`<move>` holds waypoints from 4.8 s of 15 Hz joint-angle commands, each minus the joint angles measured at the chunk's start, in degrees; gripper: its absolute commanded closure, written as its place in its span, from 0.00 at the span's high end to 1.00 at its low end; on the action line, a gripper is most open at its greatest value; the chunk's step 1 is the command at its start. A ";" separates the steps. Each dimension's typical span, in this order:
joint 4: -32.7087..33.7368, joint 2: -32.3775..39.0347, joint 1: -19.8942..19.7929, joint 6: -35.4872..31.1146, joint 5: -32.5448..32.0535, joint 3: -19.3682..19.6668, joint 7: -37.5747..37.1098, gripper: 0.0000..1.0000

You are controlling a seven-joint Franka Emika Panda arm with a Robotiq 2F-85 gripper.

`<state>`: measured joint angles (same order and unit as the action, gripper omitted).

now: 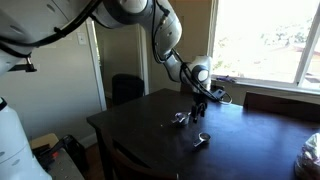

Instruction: Stack the cups

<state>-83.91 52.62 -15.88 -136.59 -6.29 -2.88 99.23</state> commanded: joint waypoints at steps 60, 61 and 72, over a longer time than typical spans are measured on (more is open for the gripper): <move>5.18 8.41 -4.62 -2.58 3.56 -0.15 -0.07 0.03; 5.17 8.19 -4.66 -1.66 3.56 -0.29 0.34 0.03; 6.97 4.87 -3.05 6.46 3.97 -1.79 4.02 0.03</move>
<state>-76.17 60.35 -19.70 -132.96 -2.62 -4.37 101.70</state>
